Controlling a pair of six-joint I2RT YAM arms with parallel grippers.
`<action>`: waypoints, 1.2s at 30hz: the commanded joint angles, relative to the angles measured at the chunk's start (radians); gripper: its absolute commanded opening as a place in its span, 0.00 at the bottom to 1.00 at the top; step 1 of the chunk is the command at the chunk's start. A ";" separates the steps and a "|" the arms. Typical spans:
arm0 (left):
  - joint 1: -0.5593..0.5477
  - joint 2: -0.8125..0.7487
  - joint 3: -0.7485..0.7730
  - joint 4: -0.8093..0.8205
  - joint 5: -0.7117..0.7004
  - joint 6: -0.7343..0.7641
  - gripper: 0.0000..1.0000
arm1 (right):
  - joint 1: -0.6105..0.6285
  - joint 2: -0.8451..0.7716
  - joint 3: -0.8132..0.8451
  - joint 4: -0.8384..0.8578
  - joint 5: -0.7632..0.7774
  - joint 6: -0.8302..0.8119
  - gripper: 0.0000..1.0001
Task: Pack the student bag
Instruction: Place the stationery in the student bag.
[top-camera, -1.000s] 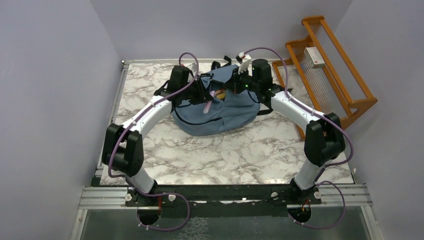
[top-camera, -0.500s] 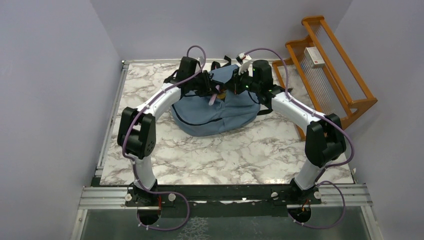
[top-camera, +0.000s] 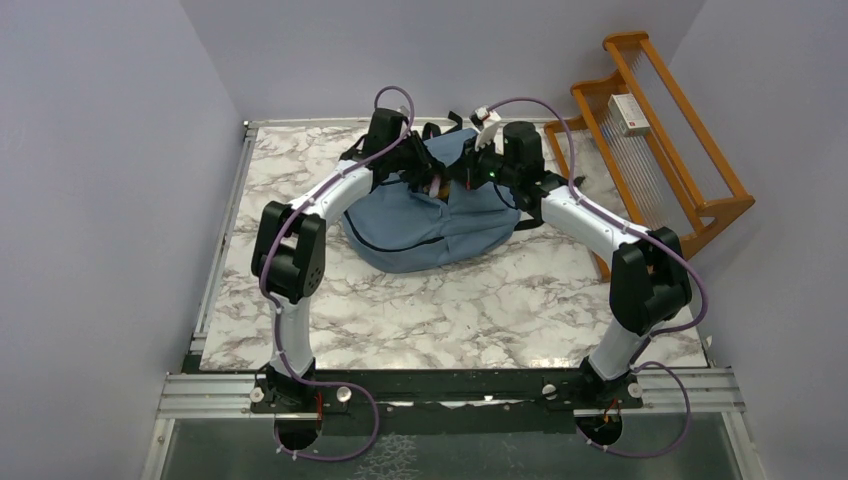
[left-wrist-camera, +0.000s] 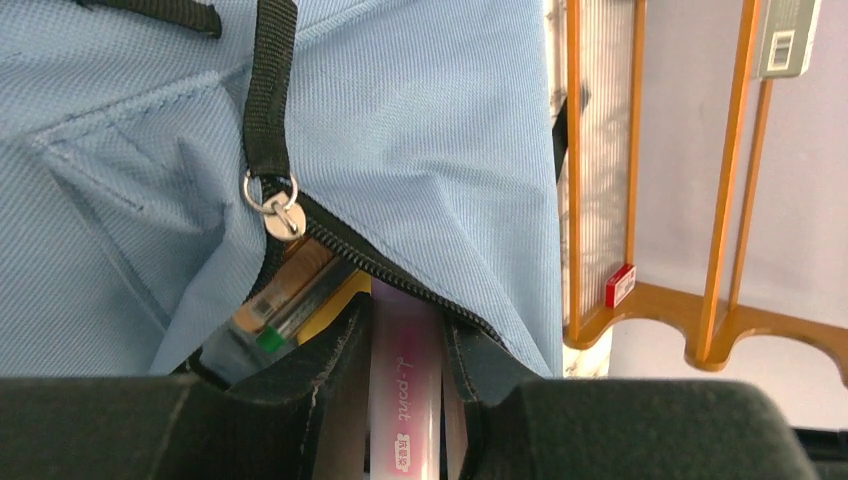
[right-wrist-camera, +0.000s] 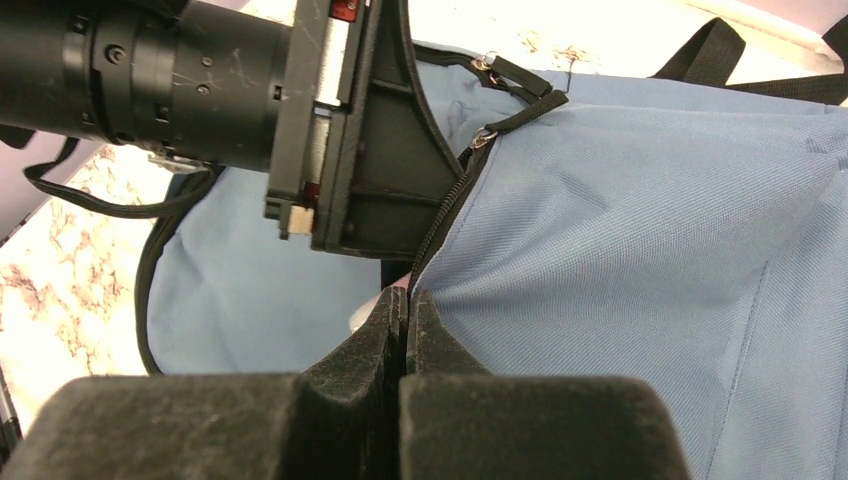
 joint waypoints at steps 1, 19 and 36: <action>-0.027 0.032 0.032 0.127 -0.071 -0.094 0.00 | 0.027 -0.045 0.003 0.084 -0.052 0.028 0.01; -0.078 0.015 -0.024 0.214 -0.149 -0.097 0.42 | 0.032 -0.051 -0.020 0.099 -0.006 0.039 0.01; 0.002 -0.391 -0.336 0.161 -0.151 0.080 0.56 | 0.032 -0.102 -0.034 0.086 0.135 0.060 0.01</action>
